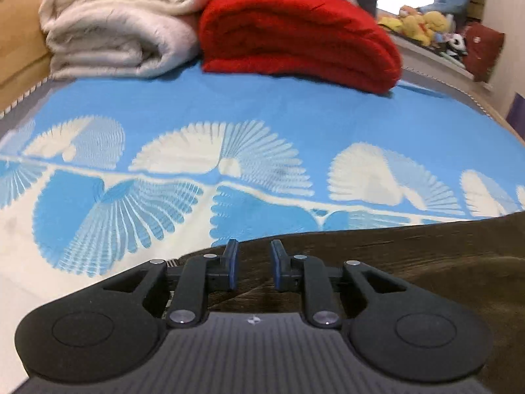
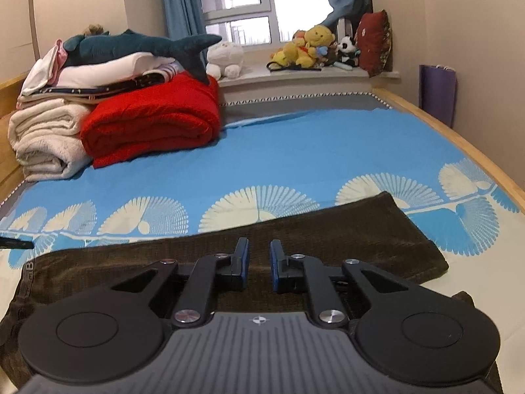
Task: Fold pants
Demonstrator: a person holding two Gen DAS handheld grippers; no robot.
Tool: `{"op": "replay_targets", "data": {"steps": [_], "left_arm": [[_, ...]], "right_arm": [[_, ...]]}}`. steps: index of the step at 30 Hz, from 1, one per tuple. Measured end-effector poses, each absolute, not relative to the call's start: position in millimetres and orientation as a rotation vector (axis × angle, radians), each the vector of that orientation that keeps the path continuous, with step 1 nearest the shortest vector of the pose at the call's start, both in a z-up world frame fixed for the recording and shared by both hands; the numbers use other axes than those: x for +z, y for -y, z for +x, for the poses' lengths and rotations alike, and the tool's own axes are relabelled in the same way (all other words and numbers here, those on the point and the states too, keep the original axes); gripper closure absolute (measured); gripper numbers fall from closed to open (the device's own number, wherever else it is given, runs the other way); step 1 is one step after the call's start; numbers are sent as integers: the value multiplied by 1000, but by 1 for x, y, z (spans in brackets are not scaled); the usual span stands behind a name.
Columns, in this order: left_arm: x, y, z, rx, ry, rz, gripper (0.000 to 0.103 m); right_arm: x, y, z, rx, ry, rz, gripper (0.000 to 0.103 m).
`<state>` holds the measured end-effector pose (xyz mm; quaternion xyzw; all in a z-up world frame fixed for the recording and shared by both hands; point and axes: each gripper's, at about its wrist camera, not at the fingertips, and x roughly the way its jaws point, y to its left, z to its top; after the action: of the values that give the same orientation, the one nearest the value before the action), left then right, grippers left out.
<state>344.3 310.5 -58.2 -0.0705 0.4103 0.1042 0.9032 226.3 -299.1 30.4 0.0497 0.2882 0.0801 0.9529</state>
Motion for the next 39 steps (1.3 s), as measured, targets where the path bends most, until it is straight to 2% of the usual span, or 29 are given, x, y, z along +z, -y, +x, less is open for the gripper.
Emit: {"op": "replay_targets", "data": {"steps": [1,4,7,15,17,19,20,21,26,31,39], "left_arm": [[-68,-311,349,218,-859,-136,67],[-86,-314,358,220,-860,-82,51],[-98,-319,367,206,-850,-48,39],[-125,-311,387,151,-898,1,37],[-126,-309,390,136,-911,14,46],[-122,-305,390,88,-908,32,86],[-121,-302,390,77,-906,52,95],[-118,-297,389,73,-903,82,99],[-102,-286,378,77,-894,119,101],[-58,-264,347,42,-874,202,101],[14,-212,228,-90,-910,230,101]], "right_arm": [[29,300,228,161,-592,96,88],[25,305,231,154,-608,88,87],[22,310,235,147,-623,88,86],[18,316,243,132,-638,93,83],[17,315,245,132,-639,94,83],[17,314,246,134,-640,91,83],[17,314,247,134,-640,87,83],[17,313,247,133,-640,82,83],[15,315,247,112,-644,83,83],[15,319,245,83,-641,90,83],[16,332,231,45,-640,158,83]]}}
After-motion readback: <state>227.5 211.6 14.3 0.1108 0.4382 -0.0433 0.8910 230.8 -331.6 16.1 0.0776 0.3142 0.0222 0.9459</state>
